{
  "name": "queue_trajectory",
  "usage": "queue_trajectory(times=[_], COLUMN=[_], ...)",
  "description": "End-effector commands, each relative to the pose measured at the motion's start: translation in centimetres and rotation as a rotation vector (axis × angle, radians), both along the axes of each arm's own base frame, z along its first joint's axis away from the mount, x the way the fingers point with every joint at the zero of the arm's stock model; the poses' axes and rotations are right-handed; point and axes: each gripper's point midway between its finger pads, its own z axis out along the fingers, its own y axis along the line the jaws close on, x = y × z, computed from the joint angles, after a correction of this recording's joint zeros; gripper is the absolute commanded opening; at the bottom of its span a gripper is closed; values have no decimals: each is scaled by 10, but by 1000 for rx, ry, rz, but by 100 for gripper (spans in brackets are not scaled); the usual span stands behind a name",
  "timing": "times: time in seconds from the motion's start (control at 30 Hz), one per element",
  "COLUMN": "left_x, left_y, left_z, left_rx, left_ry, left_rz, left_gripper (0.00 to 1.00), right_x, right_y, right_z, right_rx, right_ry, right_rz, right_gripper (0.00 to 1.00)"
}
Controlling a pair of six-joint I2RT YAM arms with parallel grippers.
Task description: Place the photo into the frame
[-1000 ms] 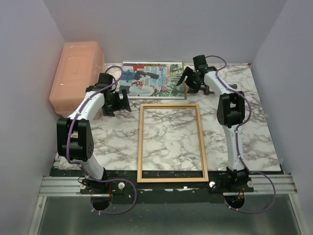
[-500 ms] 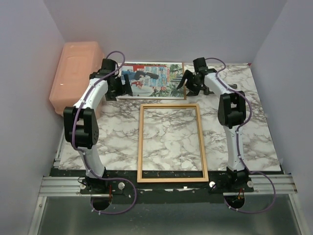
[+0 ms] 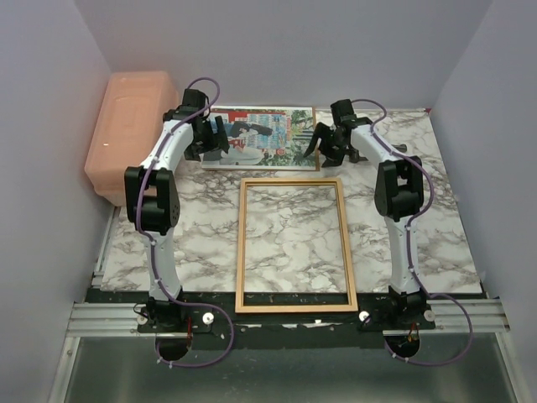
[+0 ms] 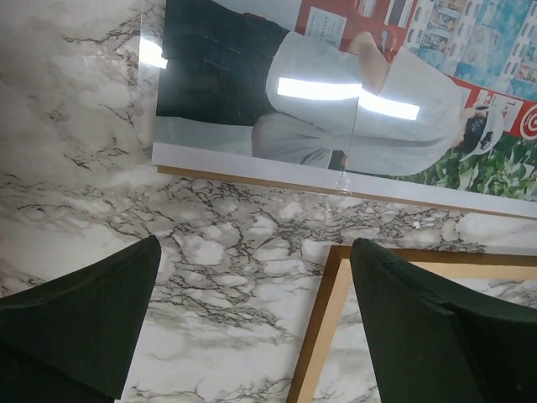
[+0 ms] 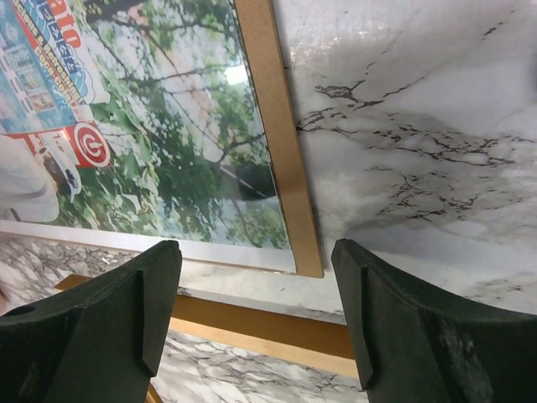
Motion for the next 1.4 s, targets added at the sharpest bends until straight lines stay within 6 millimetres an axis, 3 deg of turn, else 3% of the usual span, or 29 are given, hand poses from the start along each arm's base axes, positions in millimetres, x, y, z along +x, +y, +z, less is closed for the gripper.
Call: queue_trajectory(times=[0.0,0.33,0.6,0.93,1.37], left_x=[-12,-66,-100,-116,-135], left_y=[-4,-25,-31,-21,-14], left_z=[26,70,77,76,83], left_rx=[-7,-80,-109,-62,-39], left_ry=[-53,-146,-162,-160,-185], left_rz=[-26,-104,-124,-132,-128], left_gripper=[98,98,99,98,99], right_x=[-7,-40,-39,-17,18], right_y=[0,47,69,74,67], right_z=[22,15,-2,-5,41], right_rx=[-32,19,95,129,254], right_ry=[-9,18,25,-9,-133], right_rz=[33,53,-54,-166,-207], right_gripper=[81,81,81,82,83])
